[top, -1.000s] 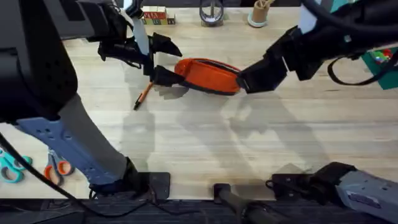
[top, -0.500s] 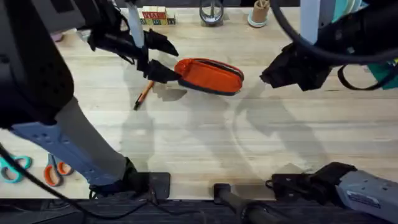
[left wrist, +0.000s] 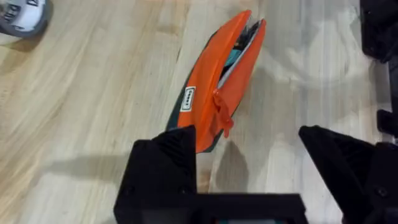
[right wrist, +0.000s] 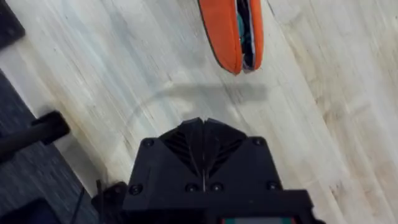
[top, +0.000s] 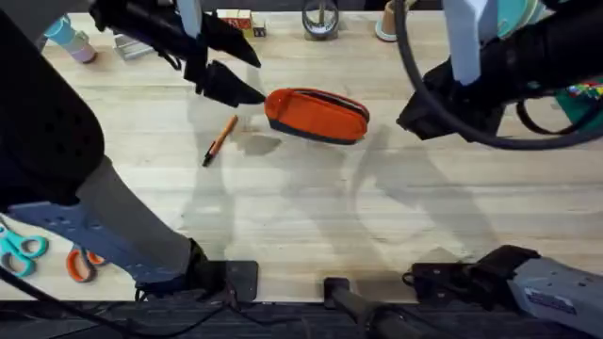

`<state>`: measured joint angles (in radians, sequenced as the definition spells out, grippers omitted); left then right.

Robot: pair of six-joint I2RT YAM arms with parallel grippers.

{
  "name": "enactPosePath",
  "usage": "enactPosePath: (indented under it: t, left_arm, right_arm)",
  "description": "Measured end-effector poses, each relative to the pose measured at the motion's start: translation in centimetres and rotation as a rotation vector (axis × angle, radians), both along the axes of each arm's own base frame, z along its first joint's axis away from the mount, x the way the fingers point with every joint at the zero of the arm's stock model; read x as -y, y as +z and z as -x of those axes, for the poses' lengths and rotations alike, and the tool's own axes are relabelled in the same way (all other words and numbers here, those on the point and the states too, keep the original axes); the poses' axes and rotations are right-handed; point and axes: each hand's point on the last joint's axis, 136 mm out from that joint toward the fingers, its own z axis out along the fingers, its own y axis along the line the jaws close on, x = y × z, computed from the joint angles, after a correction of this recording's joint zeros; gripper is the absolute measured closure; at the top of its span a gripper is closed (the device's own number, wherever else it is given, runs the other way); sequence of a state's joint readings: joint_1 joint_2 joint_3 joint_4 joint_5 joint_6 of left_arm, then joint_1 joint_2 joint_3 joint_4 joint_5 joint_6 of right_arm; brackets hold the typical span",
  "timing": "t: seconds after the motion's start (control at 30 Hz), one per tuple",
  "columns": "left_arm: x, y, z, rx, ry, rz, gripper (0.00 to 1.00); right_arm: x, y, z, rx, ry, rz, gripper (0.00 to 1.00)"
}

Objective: Unzip the bag, pick up the pens from the table one at a time and place them inside, then zip the bag closed.

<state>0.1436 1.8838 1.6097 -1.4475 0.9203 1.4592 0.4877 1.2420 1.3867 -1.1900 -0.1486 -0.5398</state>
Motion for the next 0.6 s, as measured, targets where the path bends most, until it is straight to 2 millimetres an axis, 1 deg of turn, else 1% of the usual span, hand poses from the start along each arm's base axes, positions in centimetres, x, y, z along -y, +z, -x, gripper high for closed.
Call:
enactPosePath:
  t: [0.07,0.17,0.27,0.33,0.47,0.6]
  left_arm:
    - [-0.1,0.6,-0.3,0.002,0.012,-0.004,0.006]
    - [-0.1,1.3,-0.3,-0.042,0.045,-0.006,0.007]
    - [-0.2,1.4,-0.4,-0.066,0.07,-0.001,0.007]
    - [-0.4,1.5,-0.4,-0.092,0.092,0.006,0.007]
    - [-1.1,1.9,0.0,-0.203,0.172,0.008,0.004]
    - [-1.8,2.4,-0.4,-0.195,0.216,-0.022,0.004]
  right_arm:
    - [-0.1,-0.5,-0.3,-0.01,0.013,0.013,0.972]
    - [-0.3,-1.4,-1.0,-0.035,0.019,0.03,0.969]
    - [-0.4,-2.3,-1.7,-0.054,0.016,0.044,0.969]
    - [-0.4,-2.6,-2.2,-0.055,0.009,0.045,0.969]
    - [0.0,-3.0,-3.1,-0.056,-0.01,0.046,0.969]
    - [0.4,-3.6,-4.0,-0.068,-0.027,0.053,0.969]
